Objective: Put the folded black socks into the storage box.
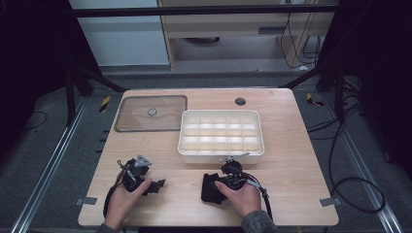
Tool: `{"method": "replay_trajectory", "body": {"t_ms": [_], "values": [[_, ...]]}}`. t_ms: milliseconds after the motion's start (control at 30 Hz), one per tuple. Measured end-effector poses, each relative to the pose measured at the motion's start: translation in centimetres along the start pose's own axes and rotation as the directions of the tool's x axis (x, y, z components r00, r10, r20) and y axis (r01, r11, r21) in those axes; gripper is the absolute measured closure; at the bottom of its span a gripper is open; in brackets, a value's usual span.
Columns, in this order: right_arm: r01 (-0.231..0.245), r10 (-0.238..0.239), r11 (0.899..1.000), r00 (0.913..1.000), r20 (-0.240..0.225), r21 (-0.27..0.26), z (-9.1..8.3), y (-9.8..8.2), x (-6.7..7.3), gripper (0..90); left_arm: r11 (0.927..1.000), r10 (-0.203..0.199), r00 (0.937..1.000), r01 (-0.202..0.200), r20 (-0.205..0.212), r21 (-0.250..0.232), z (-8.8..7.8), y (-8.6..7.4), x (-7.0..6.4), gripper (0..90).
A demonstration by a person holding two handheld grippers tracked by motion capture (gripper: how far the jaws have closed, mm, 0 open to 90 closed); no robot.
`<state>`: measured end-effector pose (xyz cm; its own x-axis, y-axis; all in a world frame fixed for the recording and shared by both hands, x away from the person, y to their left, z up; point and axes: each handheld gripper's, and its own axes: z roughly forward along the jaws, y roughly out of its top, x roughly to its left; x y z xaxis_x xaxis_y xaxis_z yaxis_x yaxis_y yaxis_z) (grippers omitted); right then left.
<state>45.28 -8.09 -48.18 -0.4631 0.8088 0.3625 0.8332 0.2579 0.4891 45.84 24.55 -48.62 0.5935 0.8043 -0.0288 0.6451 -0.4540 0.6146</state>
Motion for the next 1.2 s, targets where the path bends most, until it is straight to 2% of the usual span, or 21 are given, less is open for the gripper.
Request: {"method": "replay_trajectory", "body": {"t_ms": [167,367,733,1000,1200], "values": [[0.008,-0.008,1.0,0.9995,-0.031,-0.003,-0.1,0.0,0.1,61.6,1.0,-0.005,1.0,0.005,0.001,-0.001,0.0,0.0,0.1,12.2],[0.022,-0.022,1.0,0.9994,-0.027,-0.007,-0.3,0.0,0.3,67.2,0.9999,-0.01,0.9999,0.01,-0.001,-0.005,-0.1,-0.1,0.2,12.1],[0.044,-0.044,0.999,0.9989,-0.016,-0.022,-0.6,-0.1,0.6,70.4,0.9998,-0.019,0.9998,0.019,-0.004,-0.008,-0.2,-0.1,0.4,12.0],[0.094,-0.093,0.995,0.9954,0.022,-0.043,-1.1,0.0,1.3,70.8,0.9997,-0.023,0.9997,0.023,-0.007,-0.01,-0.2,-0.2,0.6,11.9],[0.108,-0.106,0.993,0.9935,0.04,-0.046,-1.8,0.2,1.7,70.8,0.9997,-0.022,0.9997,0.021,-0.008,-0.008,-0.2,-0.2,0.6,11.9]]}}
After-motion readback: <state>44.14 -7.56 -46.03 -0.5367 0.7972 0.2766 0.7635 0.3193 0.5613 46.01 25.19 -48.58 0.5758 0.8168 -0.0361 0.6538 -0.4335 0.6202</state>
